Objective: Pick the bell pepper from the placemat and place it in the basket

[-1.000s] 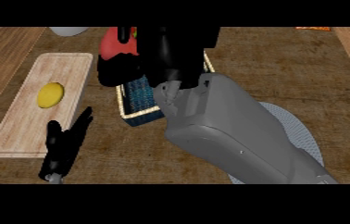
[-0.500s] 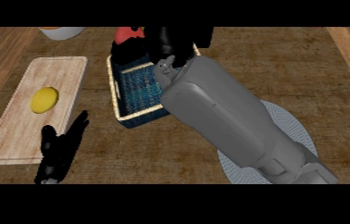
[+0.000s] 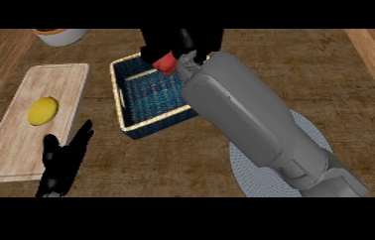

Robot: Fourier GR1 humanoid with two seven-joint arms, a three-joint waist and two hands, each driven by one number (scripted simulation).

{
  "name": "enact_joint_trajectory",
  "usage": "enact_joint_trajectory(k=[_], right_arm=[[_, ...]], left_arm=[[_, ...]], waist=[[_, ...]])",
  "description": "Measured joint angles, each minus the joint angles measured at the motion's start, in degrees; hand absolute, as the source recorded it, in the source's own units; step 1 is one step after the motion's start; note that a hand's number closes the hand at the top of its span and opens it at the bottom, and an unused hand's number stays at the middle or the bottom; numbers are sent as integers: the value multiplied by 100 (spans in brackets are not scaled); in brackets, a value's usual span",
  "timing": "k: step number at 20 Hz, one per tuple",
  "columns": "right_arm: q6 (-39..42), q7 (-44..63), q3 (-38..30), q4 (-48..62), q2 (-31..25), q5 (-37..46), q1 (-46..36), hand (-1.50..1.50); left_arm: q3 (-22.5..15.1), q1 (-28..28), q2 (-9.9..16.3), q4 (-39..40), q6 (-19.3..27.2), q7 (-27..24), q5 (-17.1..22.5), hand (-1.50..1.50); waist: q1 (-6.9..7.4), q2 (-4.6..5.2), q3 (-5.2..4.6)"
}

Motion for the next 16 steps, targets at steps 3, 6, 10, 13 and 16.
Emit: enact_joint_trajectory(k=[3, 6, 10, 13, 16], right_arm=[[30, -102, -95, -147, -37, 75, 84, -150], [-3, -171, -265, -384, -111, 99, 192, -150], [-67, -104, -645, -640, -234, 86, 218, -150], [-14, -35, -916, -998, -487, 17, 413, -150], [111, 89, -1094, -1458, -759, 0, 732, -150]], left_arm=[[7, 79, -6, -37, -44, -115, -27, 0], [42, 33, -19, 40, -65, -108, -28, 0], [65, 67, -28, -3, -80, -91, -33, 0], [114, 57, -15, -35, -95, 33, 8, 0], [166, 178, 8, -101, -126, -42, 18, 0]], waist=[[-20, -13, 8], [-47, -18, 10], [-57, -21, 10], [-87, -28, 6], [-107, -37, 6]])
